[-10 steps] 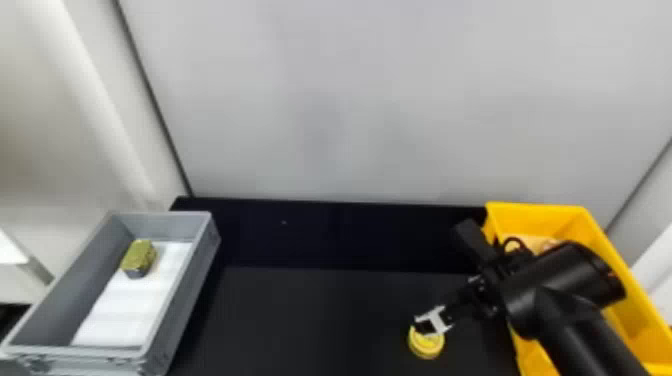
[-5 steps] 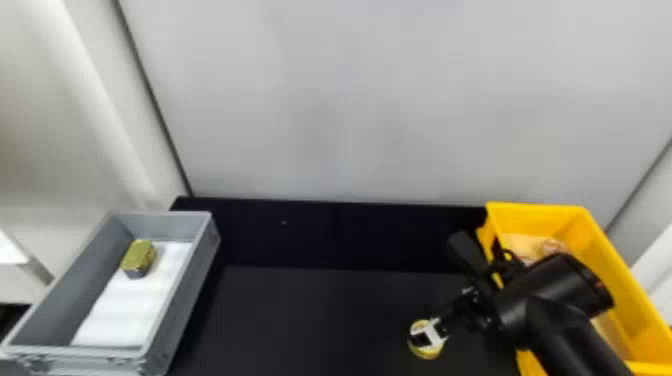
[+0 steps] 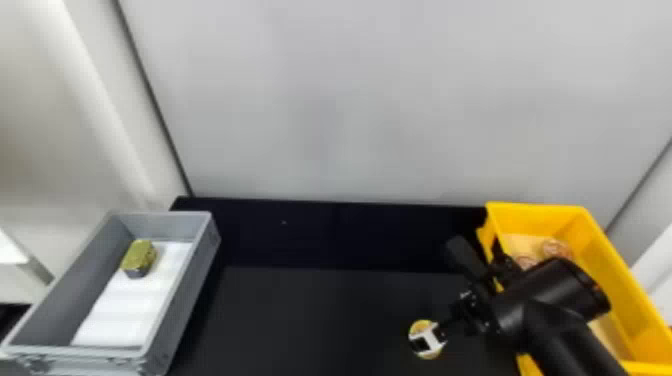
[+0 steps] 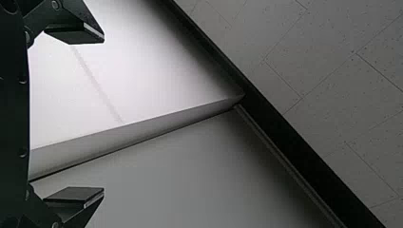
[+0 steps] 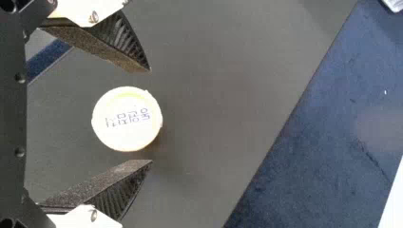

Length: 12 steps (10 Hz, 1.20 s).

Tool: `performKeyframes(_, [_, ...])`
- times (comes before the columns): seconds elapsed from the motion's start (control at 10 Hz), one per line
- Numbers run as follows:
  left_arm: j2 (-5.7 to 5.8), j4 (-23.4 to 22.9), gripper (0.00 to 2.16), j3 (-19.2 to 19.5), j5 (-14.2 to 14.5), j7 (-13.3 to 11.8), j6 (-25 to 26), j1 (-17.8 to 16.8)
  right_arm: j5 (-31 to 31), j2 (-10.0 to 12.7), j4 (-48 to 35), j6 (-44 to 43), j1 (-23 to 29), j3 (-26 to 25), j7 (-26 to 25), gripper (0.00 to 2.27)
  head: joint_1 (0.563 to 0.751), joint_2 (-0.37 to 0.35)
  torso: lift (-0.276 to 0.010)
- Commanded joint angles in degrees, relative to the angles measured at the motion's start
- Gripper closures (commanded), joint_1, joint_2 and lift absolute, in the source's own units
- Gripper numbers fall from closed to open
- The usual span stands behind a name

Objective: Pick up the round yellow can and place it in the yellow rectangular box

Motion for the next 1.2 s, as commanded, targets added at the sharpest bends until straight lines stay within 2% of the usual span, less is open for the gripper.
performKeyframes(0.0, [0.0, 0.0, 0.14, 0.0, 0.0, -0.1, -0.1, 0.0, 0.0, 0.2, 0.7, -0.6, 0.0, 0.0, 0.0, 0.12, 0.663, 0.054, 0.008])
performKeyframes(1.1, [-0.17, 0.0, 0.14, -0.2, 0.0, -0.1, -0.4, 0.0, 0.8, -0.2, 2.2, -0.6, 0.2, 1.0, 0.4, 0.12, 0.663, 0.054, 0.008])
